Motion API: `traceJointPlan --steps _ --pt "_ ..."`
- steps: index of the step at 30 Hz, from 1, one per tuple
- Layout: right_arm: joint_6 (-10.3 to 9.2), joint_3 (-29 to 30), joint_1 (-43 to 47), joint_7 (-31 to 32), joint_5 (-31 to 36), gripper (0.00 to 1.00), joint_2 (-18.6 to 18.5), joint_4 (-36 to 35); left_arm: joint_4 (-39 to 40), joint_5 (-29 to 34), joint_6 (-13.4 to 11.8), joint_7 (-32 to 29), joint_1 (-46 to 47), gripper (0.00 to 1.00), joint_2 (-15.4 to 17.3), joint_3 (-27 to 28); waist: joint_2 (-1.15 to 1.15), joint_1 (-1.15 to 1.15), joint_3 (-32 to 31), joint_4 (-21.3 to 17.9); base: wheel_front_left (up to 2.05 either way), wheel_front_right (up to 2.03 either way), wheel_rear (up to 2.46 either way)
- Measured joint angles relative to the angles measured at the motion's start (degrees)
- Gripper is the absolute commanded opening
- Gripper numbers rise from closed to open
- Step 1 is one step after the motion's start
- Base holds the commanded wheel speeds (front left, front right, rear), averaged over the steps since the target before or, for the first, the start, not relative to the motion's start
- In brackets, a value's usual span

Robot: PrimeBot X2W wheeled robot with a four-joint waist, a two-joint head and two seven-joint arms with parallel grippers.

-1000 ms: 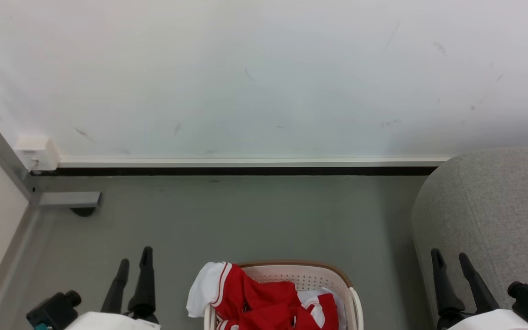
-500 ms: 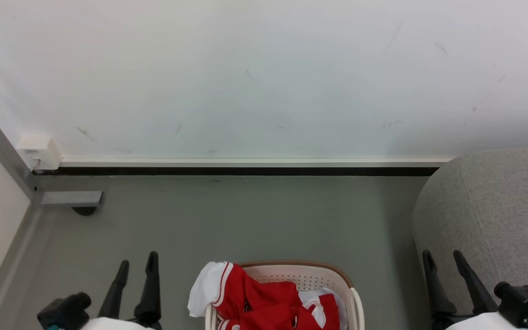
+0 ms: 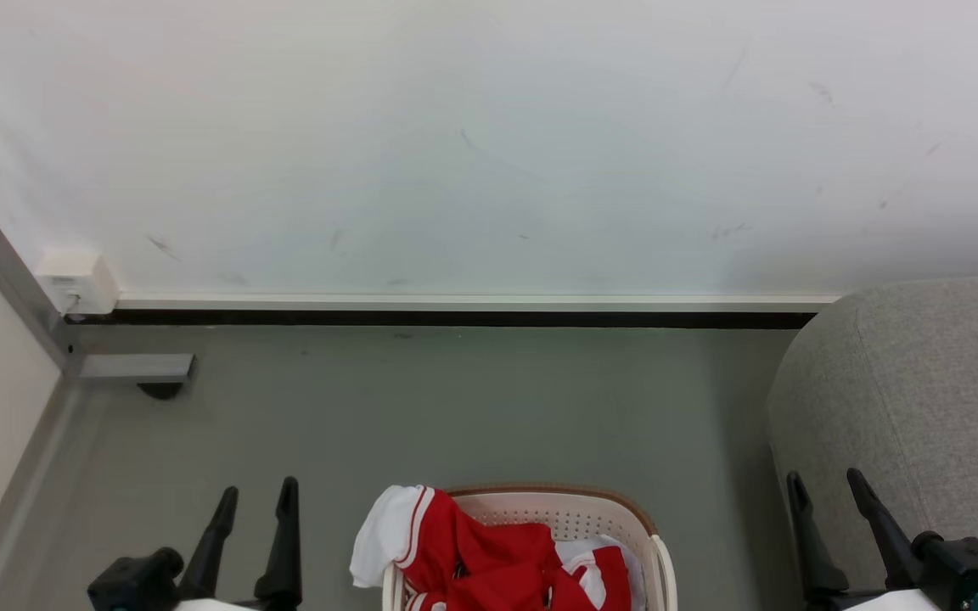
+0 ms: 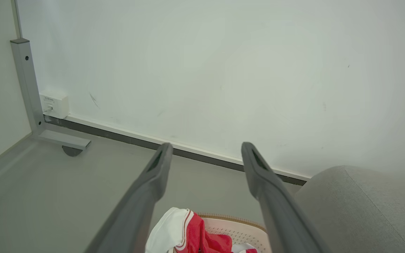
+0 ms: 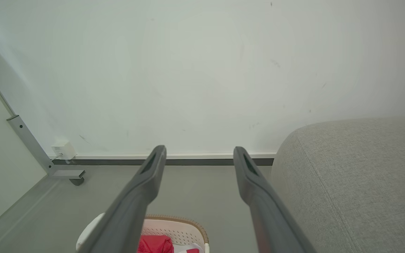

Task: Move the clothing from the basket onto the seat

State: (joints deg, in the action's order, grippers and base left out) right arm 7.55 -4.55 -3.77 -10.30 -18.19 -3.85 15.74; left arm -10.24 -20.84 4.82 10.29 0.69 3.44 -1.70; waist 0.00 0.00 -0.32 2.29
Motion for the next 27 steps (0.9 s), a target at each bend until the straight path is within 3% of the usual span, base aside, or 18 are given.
traceJointPlan --steps 27 --pt "0.0 3.02 0.66 -3.34 8.99 1.0 0.85 3.02 -0.15 12.62 0.46 3.28 -1.27 1.0 0.07 -0.69 0.0 0.0 0.0 0.22 0.0 0.0 0.0"
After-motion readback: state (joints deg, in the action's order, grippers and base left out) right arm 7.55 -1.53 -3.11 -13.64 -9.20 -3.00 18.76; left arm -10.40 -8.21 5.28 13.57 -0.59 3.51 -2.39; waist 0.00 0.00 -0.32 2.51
